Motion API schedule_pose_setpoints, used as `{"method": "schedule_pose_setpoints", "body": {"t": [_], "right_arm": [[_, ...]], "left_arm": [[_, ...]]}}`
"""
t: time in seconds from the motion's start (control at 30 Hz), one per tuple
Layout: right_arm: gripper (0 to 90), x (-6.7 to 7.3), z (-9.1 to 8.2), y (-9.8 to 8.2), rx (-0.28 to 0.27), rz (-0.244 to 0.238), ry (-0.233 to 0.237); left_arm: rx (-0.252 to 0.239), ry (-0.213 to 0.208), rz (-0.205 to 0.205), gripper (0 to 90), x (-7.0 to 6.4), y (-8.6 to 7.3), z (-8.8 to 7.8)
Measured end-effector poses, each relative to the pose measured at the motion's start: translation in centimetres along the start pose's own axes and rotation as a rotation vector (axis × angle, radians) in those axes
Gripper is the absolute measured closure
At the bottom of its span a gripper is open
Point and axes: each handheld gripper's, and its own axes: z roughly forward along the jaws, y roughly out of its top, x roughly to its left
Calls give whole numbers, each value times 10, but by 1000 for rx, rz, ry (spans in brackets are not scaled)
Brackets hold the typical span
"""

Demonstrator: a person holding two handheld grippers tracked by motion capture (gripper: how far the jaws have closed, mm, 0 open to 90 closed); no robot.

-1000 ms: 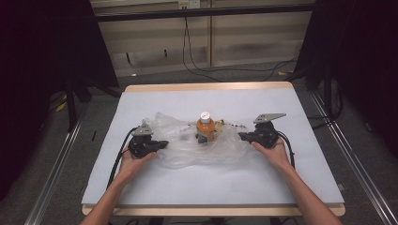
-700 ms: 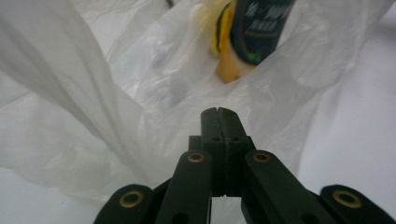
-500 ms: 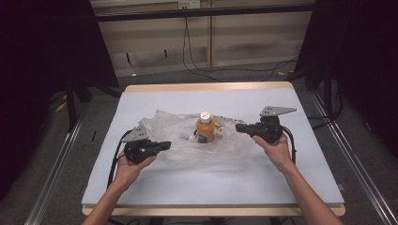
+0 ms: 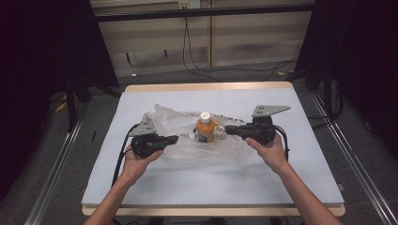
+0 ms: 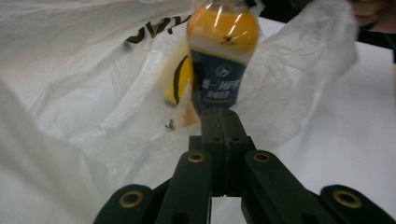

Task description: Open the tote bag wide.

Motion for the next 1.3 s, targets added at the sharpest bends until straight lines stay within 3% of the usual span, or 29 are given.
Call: {"method": "schedule_pose_setpoints", "body": {"t": [0.07,0.1,0.23,0.3,0.33,0.37,0.4,0.47,0.53,0.57,0.77,0.83,0.87,0.97,1.0,1.03,1.07,1.13,1.23,1.27,1.3], "right_arm": [[900,0,13,-12,63,4,-3],[900,-1,17,-16,89,3,-4],[900,-12,34,-43,204,14,-37],[900,-23,43,-59,297,7,-76],[900,-25,44,-62,312,4,-82],[900,-25,44,-62,312,4,-82],[900,-29,46,-68,345,2,-98],[900,-31,44,-69,343,5,-94],[900,-37,39,-68,354,-10,-116],[900,-41,36,-69,353,0,-121],[900,-49,20,-72,359,-12,-154],[900,-49,12,-74,373,-28,-166],[900,-49,12,-74,373,-28,-166],[900,-51,2,-78,369,-29,-171],[900,-52,-1,-80,361,-19,-173],[900,-53,-4,-82,356,-19,-170],[900,-52,-6,-82,359,-29,-178],[900,-50,-7,-82,367,-37,-193],[900,-51,-9,-83,361,-28,-193],[900,-52,-9,-84,352,-9,-183],[900,-52,-8,-83,350,-9,-182]], "left_arm": [[16,12,34,900,7,0,5],[25,17,-2,900,8,-2,9],[80,59,3,900,27,-7,21],[117,86,-34,900,34,-13,26],[147,88,-14,900,43,-17,29],[147,88,-14,900,43,-17,29],[166,108,-20,900,48,-22,29],[173,116,-28,900,52,-25,28],[192,137,-71,900,58,-31,29],[202,141,-39,900,62,-32,29],[199,143,-69,900,63,-34,35],[211,151,-32,900,67,-32,39],[207,138,-61,900,66,-32,41],[294,138,-27,900,66,-35,47],[282,135,-43,900,66,-37,46],[277,146,-87,900,63,-38,44],[298,140,-15,900,68,-37,42],[287,157,-75,900,65,-40,36],[292,126,-55,900,69,-43,28],[269,114,-80,900,67,-45,28],[260,110,-52,900,67,-45,26]]}}
